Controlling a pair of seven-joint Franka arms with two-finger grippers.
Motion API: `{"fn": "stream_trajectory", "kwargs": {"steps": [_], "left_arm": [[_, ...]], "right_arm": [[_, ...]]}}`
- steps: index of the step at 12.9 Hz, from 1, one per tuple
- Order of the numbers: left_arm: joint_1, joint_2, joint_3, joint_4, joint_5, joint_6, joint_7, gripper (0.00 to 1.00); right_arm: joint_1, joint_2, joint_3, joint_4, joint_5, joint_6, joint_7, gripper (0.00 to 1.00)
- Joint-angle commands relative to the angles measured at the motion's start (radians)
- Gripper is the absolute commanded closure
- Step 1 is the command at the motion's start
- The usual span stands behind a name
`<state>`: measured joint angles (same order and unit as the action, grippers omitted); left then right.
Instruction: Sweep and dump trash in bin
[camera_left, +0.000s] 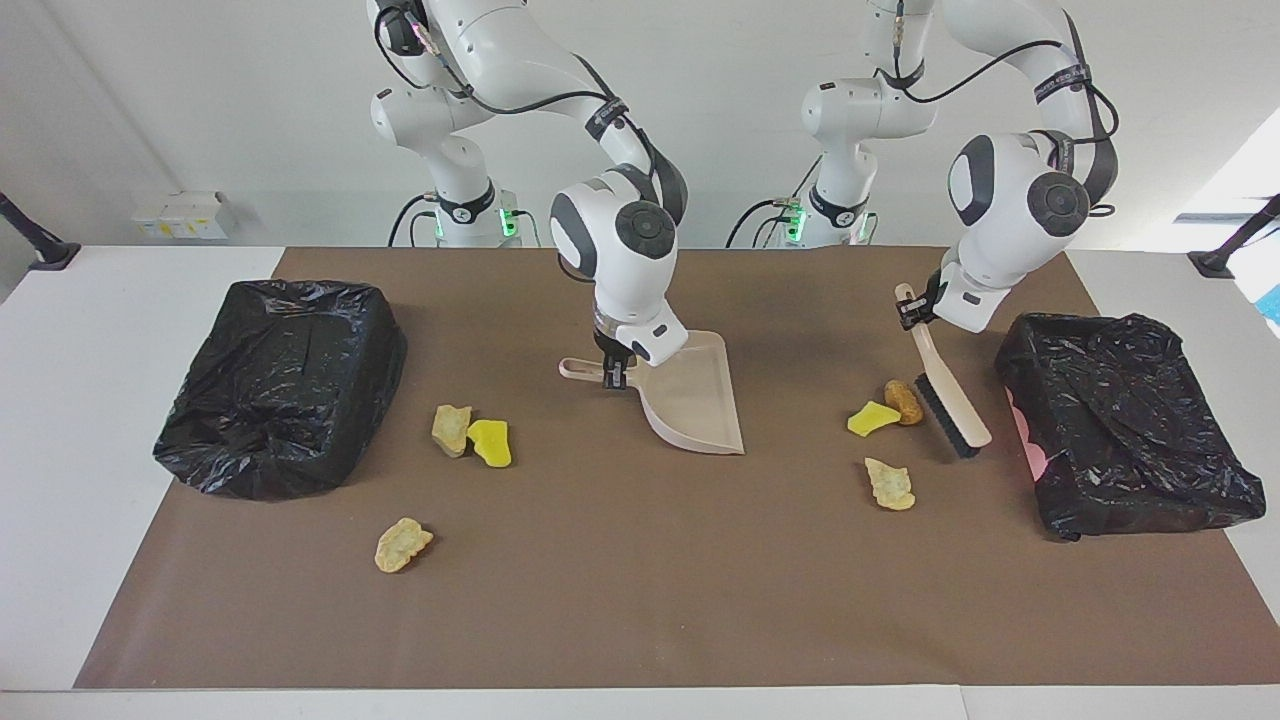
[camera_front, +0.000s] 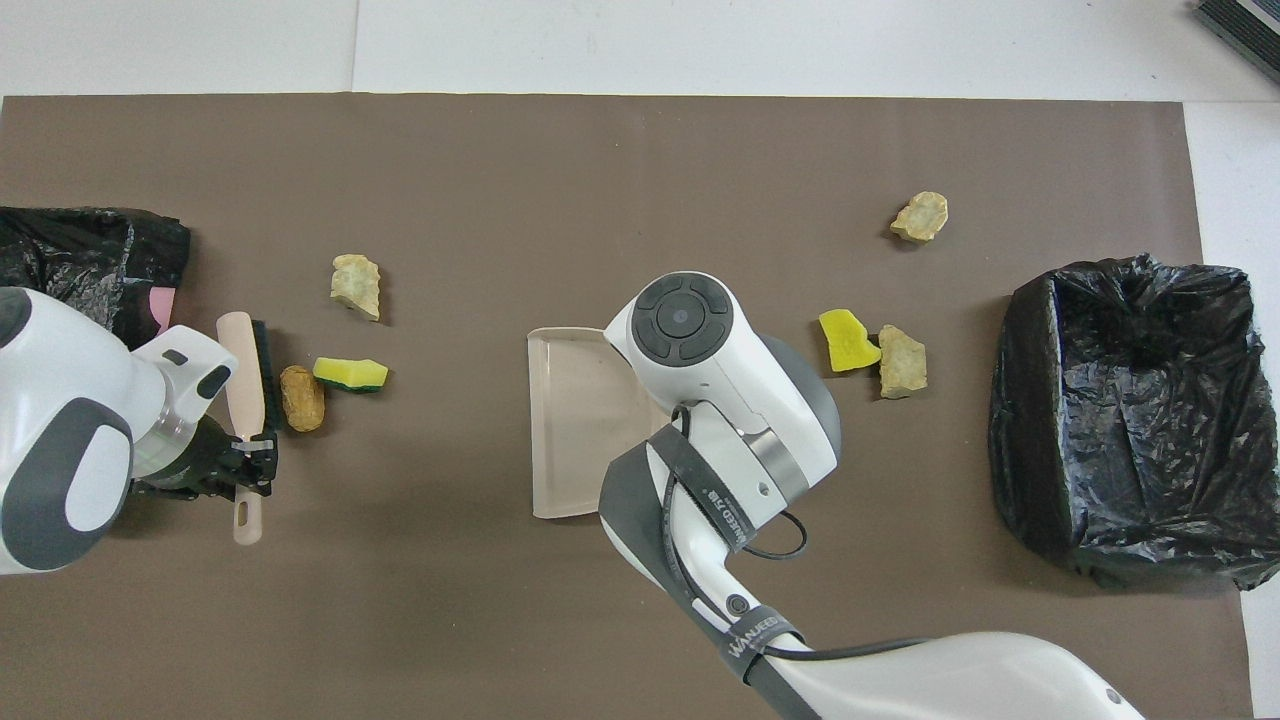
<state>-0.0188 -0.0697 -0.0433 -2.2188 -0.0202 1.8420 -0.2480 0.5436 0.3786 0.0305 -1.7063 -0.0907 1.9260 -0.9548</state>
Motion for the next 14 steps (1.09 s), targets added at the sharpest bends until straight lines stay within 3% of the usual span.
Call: {"fn": "stream_trajectory", "kwargs": {"steps": [1, 7, 14], "left_arm": [[-0.013, -0.024, -0.004, -0.084, 0.019, 0.092, 0.015, 1.00], [-0.139, 0.033, -0.030, -0.071, 0.019, 0.201, 0.160, 1.00], [-0.171, 0.024, -0.254, -0.071, 0.005, 0.244, 0.168, 1.00]], "right_arm": [[-0.002, -0.029, 0.008, -0.035, 0.002, -0.004, 0.016, 1.00], [-0.004, -0.035, 0.008, -0.049, 0.002, 0.002, 0.031, 1.00], [-0.005, -0.043, 0.006, -0.070, 0.002, 0.013, 0.056, 1.00]]}}
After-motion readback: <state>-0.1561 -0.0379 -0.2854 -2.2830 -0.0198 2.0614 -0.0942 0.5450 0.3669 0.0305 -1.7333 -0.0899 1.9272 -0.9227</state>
